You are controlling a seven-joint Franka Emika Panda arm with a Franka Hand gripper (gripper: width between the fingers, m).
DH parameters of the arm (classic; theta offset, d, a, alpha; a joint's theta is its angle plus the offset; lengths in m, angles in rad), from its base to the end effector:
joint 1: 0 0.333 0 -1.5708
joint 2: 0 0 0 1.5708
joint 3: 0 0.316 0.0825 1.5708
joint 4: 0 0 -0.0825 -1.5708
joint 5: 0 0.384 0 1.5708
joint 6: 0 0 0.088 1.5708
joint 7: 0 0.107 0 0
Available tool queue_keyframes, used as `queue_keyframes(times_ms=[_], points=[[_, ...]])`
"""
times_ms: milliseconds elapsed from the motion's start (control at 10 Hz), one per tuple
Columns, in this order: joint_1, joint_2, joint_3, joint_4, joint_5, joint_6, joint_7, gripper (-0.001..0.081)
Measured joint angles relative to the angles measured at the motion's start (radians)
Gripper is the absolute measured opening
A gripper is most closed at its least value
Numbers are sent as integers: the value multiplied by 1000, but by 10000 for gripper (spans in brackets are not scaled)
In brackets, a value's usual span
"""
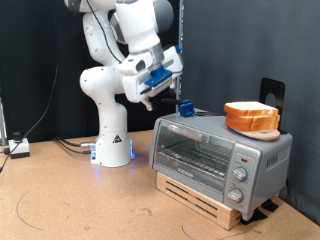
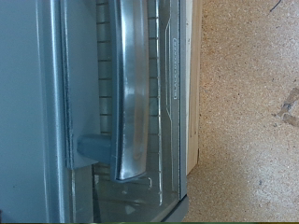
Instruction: Make a piece of toast with the oven
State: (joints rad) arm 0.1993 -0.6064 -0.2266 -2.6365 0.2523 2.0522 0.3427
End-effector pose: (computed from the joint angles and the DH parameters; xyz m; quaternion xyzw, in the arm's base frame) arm 0.3608 0.0046 0.4364 -0.9599 0.2188 0.0297 0.1727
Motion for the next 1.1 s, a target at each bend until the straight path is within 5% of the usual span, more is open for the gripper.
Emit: queue_keyframes(times_ms=[600, 1100], points=[[5, -1, -21, -68, 36, -28, -57, 807], [42, 24, -18, -155, 53, 146, -70, 807]])
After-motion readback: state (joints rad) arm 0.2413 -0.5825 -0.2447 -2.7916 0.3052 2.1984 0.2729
